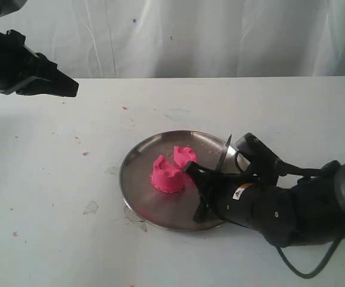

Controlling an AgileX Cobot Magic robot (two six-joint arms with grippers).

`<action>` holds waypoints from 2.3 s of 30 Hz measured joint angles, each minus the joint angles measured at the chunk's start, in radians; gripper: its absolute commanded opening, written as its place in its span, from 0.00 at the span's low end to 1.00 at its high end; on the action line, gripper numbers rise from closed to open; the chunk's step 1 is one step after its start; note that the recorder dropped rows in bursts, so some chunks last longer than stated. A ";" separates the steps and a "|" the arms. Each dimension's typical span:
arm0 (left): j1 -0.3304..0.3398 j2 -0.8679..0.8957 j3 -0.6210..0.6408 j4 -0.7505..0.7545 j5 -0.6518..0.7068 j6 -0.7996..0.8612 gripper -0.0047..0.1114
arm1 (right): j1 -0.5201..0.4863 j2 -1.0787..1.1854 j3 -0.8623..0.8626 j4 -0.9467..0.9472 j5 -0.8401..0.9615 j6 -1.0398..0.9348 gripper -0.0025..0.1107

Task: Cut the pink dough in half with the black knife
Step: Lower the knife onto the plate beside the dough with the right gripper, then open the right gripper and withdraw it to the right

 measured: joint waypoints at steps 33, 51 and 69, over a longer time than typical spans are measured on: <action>0.000 0.000 0.000 0.000 0.000 0.000 0.04 | 0.008 -0.424 0.157 -0.043 -0.070 -0.254 0.06; 0.000 0.000 0.000 0.000 -0.001 0.000 0.04 | 0.349 -0.846 0.168 -0.273 -0.067 -0.371 0.02; 0.000 0.000 0.000 0.000 -0.001 0.000 0.04 | 0.386 -0.983 0.168 -0.274 -0.067 -0.377 0.02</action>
